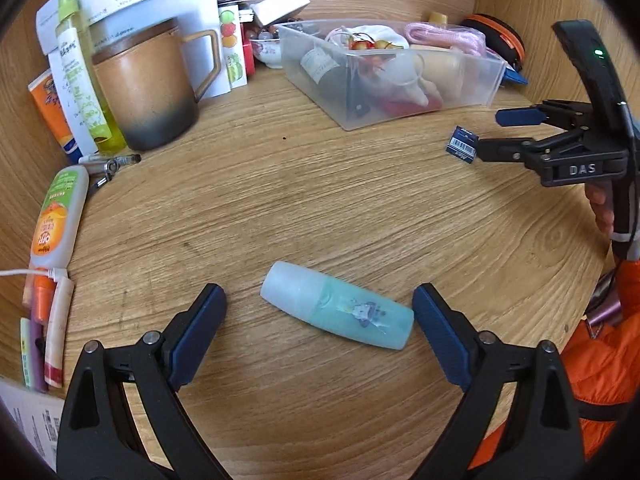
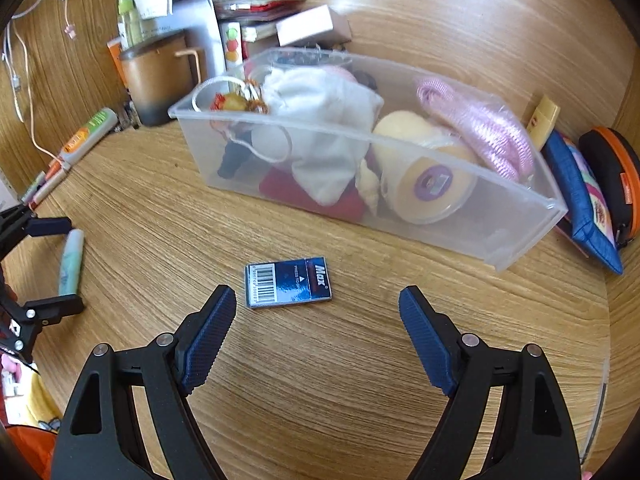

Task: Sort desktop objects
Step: 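Withdraw both tools toward the light-blue bottle and blue card pack, then grasp the light-blue bottle with the left tool while the right tool grasps the blue card pack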

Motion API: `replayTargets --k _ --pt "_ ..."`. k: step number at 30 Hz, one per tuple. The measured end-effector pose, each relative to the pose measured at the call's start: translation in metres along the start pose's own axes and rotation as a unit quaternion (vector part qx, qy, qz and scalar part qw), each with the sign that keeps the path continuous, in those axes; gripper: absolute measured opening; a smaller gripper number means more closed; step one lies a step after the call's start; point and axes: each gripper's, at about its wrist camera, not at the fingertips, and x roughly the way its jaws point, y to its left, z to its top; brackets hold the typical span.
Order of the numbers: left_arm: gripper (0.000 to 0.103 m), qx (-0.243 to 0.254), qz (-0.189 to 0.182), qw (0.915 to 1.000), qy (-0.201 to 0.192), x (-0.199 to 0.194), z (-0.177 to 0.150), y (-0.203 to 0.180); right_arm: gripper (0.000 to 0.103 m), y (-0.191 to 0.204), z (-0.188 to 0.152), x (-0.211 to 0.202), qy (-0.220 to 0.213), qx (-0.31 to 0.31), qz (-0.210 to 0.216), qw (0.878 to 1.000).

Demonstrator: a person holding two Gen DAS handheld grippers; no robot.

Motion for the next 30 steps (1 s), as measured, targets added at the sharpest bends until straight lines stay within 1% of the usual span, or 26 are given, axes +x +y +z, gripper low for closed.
replayTargets --k 3,7,13,19,22,24,26,27,28,30 --pt "0.097 0.006 -0.001 1.0 -0.005 0.001 0.0 -0.001 0.081 0.003 0.0 0.008 0.012 -0.006 0.0 1.0" --pt "0.097 -0.002 0.011 0.9998 -0.015 0.003 0.002 0.004 0.081 0.008 0.001 0.015 0.021 -0.019 -0.002 1.0" --pt "0.096 -0.006 0.03 0.9991 -0.03 0.002 0.002 0.006 0.081 0.009 0.005 0.019 0.02 -0.025 0.009 0.999" --pt "0.087 -0.004 0.044 0.9983 -0.039 0.001 0.004 0.004 0.081 0.008 0.009 0.023 0.014 -0.02 0.018 1.0" --pt "0.079 -0.008 0.045 0.9982 -0.039 0.002 0.006 0.005 0.079 0.01 0.011 0.023 0.012 -0.026 0.018 0.999" --pt "0.072 -0.013 0.047 0.9981 -0.038 0.001 0.007 0.006 0.079 0.012 0.011 0.023 0.01 -0.029 0.019 0.999" --pt "0.072 -0.015 0.054 0.9977 -0.039 0.001 0.007 0.005 0.079 0.013 0.011 0.023 0.007 -0.032 0.019 0.999" --pt "0.072 -0.015 0.058 0.9974 -0.04 0.001 0.007 0.004 0.075 0.011 0.01 0.021 0.005 -0.033 0.021 0.999" --pt "0.072 -0.013 0.063 0.9971 -0.041 0.0 0.007 0.003 0.07 0.011 0.01 0.02 0.003 -0.035 0.023 0.999" --pt "0.072 -0.014 0.069 0.9966 -0.042 0.0 0.006 0.002 0.065 0.014 0.01 0.02 0.0 -0.04 0.026 0.999"
